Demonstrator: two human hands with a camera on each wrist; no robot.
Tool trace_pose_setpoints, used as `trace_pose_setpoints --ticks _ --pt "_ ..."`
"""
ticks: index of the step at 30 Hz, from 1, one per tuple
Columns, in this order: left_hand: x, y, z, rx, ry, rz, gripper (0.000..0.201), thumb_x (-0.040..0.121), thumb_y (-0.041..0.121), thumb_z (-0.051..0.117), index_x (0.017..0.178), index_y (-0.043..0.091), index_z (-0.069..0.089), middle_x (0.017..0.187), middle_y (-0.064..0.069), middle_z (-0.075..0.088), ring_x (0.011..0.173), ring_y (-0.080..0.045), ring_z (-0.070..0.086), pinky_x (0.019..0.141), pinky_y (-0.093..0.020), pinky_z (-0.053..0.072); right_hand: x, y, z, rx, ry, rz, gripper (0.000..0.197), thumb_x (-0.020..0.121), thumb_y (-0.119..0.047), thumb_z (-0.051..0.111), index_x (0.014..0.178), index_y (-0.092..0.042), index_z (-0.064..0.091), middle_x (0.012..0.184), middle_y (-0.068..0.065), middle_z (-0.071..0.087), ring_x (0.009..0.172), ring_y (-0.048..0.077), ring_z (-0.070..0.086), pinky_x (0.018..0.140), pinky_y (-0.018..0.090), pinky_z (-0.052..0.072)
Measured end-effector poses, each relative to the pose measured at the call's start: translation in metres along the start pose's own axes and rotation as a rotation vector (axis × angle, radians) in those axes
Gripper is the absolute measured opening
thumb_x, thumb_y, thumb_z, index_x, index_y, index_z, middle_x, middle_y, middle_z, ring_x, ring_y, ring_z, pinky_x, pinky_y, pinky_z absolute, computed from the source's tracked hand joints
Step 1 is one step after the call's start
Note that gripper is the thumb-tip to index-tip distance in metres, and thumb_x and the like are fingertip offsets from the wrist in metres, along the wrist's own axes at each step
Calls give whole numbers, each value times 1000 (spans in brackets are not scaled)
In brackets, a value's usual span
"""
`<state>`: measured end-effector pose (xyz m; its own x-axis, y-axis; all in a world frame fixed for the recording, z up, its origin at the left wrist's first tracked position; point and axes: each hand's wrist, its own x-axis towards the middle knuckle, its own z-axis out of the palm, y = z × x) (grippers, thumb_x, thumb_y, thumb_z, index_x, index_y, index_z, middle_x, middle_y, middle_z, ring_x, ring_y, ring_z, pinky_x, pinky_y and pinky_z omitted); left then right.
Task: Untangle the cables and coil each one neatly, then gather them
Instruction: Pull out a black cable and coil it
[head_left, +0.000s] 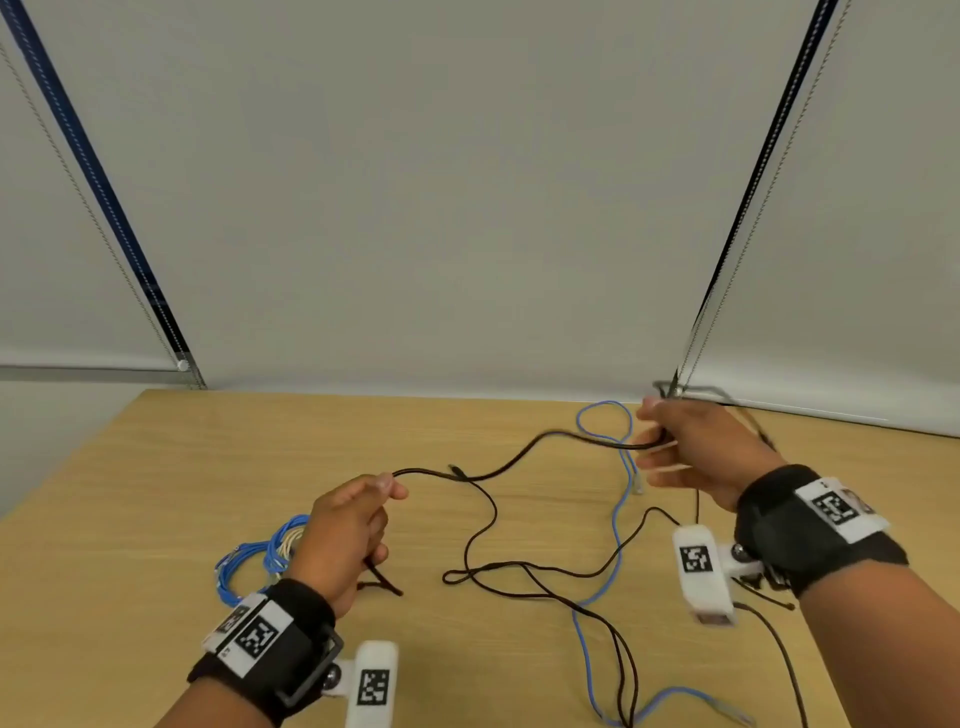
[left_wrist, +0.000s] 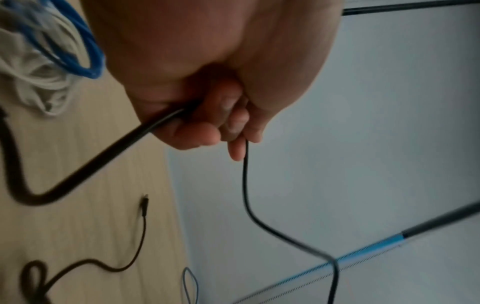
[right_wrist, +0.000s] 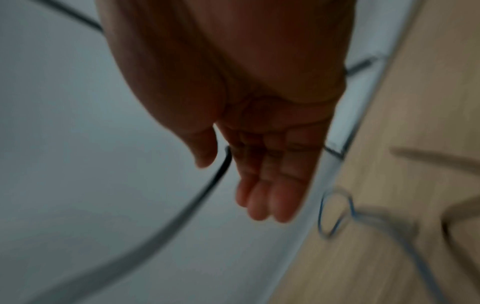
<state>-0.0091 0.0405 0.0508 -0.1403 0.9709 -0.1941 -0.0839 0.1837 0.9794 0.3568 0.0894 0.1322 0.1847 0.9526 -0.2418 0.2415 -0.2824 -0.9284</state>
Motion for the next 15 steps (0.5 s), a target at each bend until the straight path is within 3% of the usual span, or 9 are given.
trace_pose_setpoints --ticks 2,3,6,9,12,14,15 --pt "-4 11 10 73 -34 45 32 103 31 54 83 19 76 57 4 25 50 -11 25 49 -27 32 -1 2 2 -551 134 -79 51 99 -54 47 81 -9 61 75 11 64 66 25 64 64 38 55" --pt "-6 16 15 110 -62 69 31 102 31 55 82 21 77 54 6 26 48 -10 26 49 -27 33 -3 0 4 -693 201 -134 55 98 -57 45 74 -9 55 71 10 60 64 25 59 64 37 49" --pt "-11 26 30 216 -155 139 30 101 34 55 83 24 77 50 13 34 46 -5 32 49 -25 38 -19 -12 19 -708 227 -372 40 95 -54 49 76 -20 55 79 0 58 72 17 55 60 32 39" --pt "-13 32 48 378 -205 233 29 100 36 55 81 28 76 50 16 47 48 -2 41 52 -24 41 -42 -32 44 -678 203 -685 17 95 -43 50 89 -31 61 95 -8 54 84 3 53 70 24 39" --pt "-9 38 59 552 -185 309 28 100 36 57 80 28 76 75 17 72 67 -7 63 62 -29 47 -68 -60 52 -502 303 -902 22 102 -31 48 100 -25 68 103 -8 60 96 7 56 82 26 43" --pt "-6 40 61 626 -167 341 29 100 36 57 82 25 76 85 7 76 82 -21 68 72 -36 53 -86 -74 54 -466 362 -1044 23 102 -30 48 105 -22 70 105 -6 64 100 9 59 85 28 46" --pt "-5 41 62 644 -166 353 29 100 36 57 82 24 76 82 8 75 78 -20 68 72 -38 53 -93 -76 58 -481 342 -1107 24 101 -30 49 107 -22 70 105 -6 65 100 9 60 86 27 47"
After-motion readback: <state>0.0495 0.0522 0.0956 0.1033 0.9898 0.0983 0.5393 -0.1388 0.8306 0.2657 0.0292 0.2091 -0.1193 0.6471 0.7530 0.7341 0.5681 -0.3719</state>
